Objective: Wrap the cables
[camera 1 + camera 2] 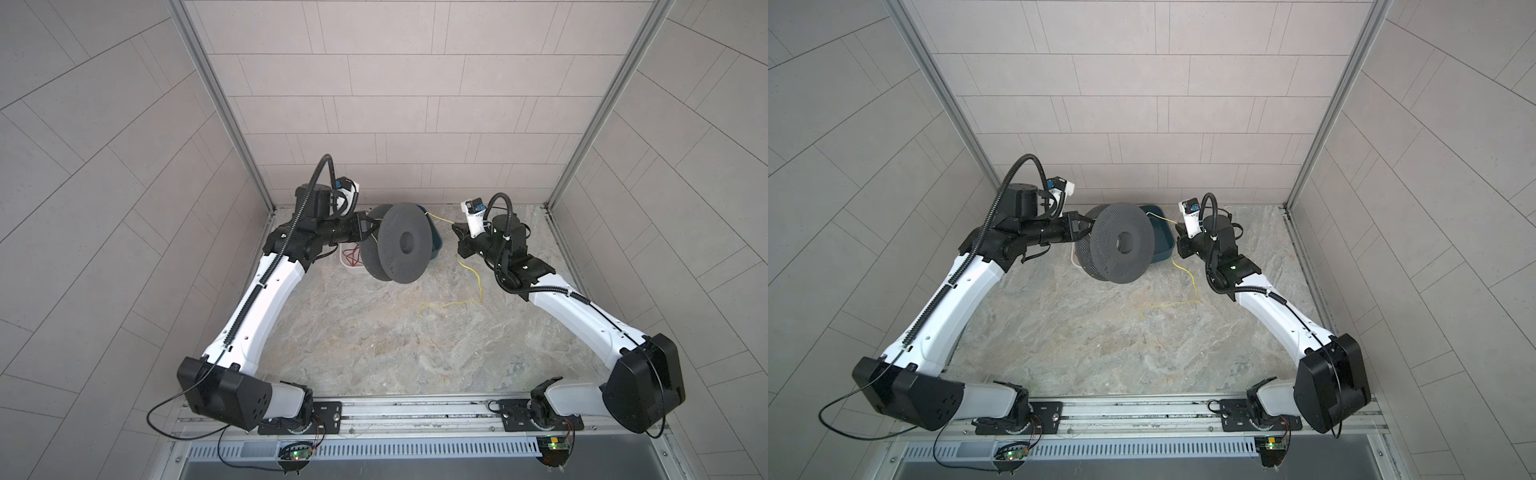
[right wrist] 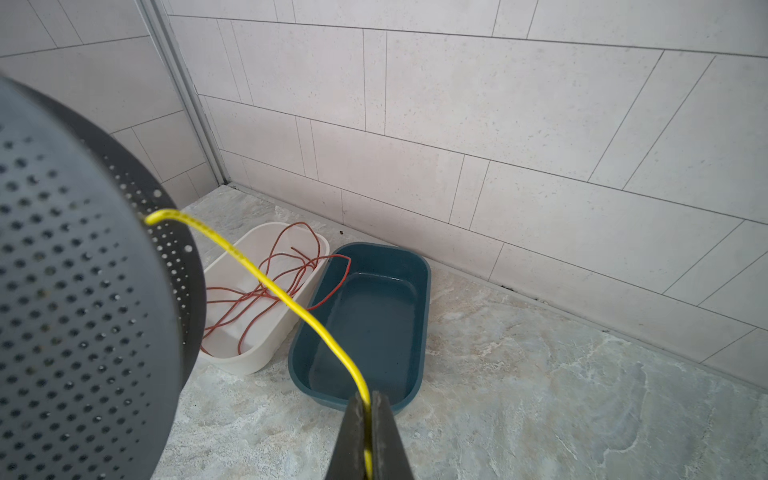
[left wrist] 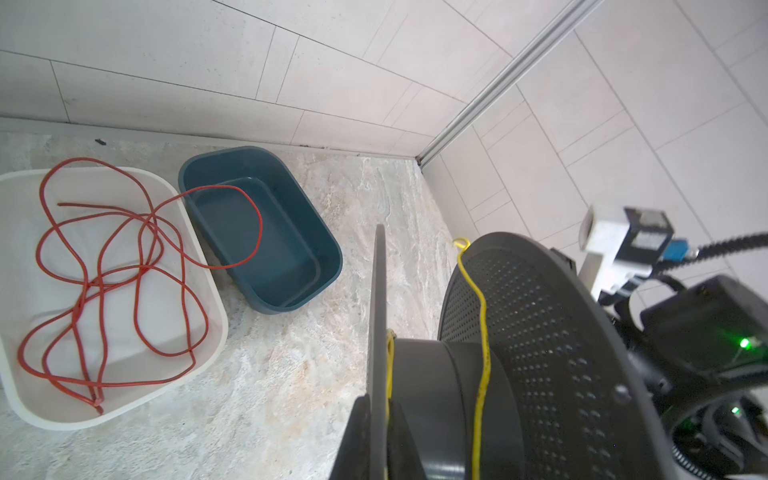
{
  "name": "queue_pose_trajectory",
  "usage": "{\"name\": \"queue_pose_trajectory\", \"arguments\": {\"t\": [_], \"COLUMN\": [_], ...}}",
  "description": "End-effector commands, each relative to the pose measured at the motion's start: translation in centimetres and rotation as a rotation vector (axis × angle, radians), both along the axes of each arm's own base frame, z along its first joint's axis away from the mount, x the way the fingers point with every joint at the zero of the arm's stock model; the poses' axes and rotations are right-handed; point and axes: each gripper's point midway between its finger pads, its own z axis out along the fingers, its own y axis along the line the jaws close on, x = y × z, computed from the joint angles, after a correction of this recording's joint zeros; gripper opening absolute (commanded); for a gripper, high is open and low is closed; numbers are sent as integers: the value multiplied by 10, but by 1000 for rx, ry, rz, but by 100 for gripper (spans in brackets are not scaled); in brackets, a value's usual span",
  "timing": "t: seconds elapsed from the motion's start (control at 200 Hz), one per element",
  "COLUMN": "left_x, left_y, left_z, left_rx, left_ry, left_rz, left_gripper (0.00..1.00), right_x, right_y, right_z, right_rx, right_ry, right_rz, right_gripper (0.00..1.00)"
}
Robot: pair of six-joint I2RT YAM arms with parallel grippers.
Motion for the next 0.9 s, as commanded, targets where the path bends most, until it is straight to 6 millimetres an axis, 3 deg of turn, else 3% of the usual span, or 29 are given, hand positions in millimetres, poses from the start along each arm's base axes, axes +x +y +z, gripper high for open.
{"name": "queue_pose_trajectory", "arguments": {"t": [0.0,0.1,0.275,0.53,0.681,0.896], "left_x": [17,21,19,26,30,27], "left_y": [19,21,29,41,53,61], "left_z": [73,75,79,75,76,77], "left_rx": [-211,-248,-248,-296,-382,-284], "left_ry": [-162,-155,-174,-173,-194,-253], "left_rz": [111,118,139,243,354,469], "left_gripper": [0,0,0,0,0,0], "right_x": [-9,-20,-29,-41,-55,-70], "right_y": [-8,2,-1,11,35,72], "right_z": [-21,-28,-38,-25,-24,-22], "right_rx": [-107,-118,-110,-71,-102,-133], "right_ry": [7,5,6,-15,-37,-74], "right_rz": [-58,-29,-33,-6,41,103], "right_gripper": [0,0,0,0,0,0]}}
